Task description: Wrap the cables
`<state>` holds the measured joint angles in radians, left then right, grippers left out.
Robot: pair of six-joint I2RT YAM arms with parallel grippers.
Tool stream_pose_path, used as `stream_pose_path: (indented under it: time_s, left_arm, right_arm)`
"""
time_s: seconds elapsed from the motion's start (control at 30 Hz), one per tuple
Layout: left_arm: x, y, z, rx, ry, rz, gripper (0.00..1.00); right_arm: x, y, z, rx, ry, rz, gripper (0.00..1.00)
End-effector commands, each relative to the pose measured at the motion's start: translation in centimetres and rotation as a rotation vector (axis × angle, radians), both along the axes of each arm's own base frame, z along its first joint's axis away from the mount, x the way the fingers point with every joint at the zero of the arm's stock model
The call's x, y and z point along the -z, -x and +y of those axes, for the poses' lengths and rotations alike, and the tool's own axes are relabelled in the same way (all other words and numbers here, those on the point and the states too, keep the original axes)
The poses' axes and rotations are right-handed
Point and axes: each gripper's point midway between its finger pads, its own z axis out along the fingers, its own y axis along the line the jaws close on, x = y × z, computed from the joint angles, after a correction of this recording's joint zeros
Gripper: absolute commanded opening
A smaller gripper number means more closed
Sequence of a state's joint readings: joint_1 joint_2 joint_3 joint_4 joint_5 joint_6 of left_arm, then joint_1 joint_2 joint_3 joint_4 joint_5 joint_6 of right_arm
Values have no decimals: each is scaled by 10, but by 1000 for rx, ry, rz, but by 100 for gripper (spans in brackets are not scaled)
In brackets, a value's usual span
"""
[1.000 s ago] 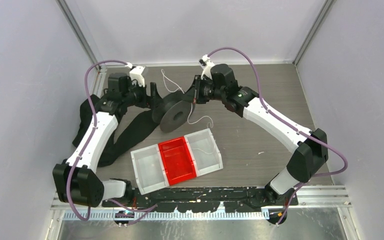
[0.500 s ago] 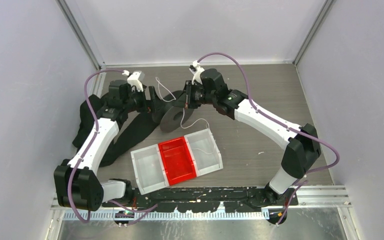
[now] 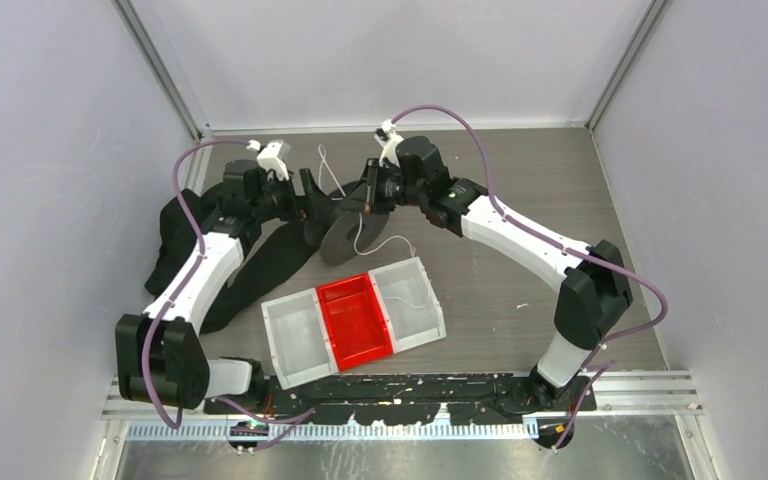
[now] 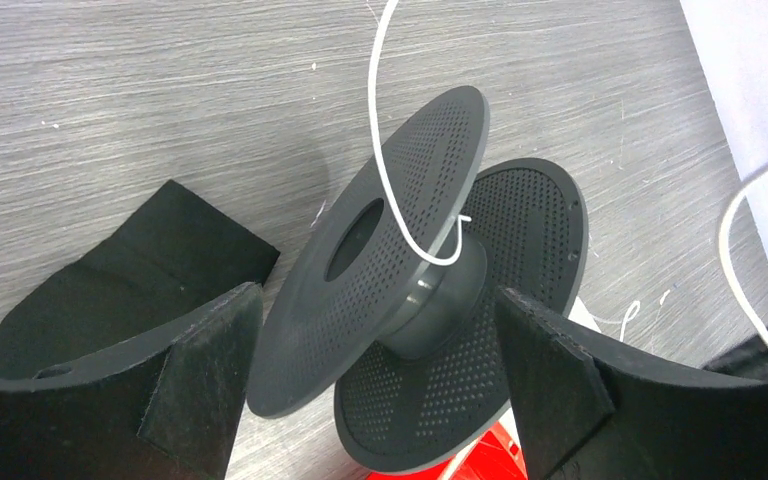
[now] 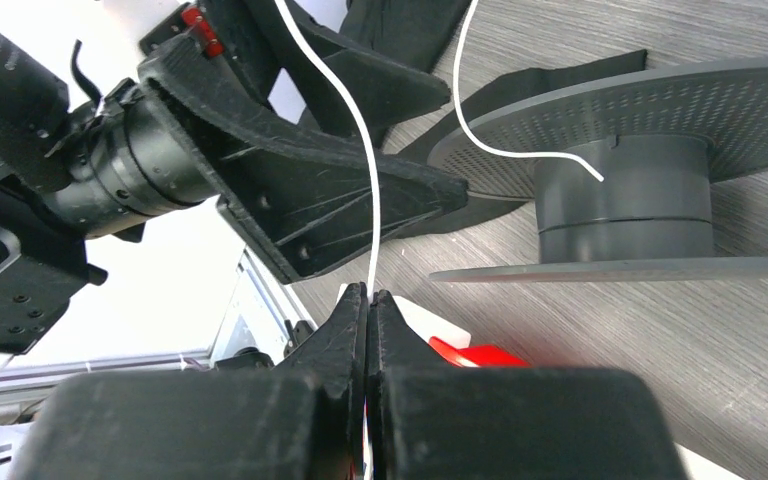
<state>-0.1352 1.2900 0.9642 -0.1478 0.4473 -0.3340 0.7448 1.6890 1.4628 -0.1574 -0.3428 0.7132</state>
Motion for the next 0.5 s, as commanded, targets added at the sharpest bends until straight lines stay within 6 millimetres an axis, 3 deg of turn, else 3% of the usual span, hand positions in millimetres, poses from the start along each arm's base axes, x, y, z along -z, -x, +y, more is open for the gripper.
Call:
stream_pose_path:
  time_s: [0.0,0.47]
  left_arm:
    - [-14,-14,-5,16,35,-69,86]
    - [-9,-22,-18,90,57,-74,81]
  right_arm:
    - [-45,2,12,-33,-104,-73,1]
    - [-54,3,19,-50,-146,-68,1]
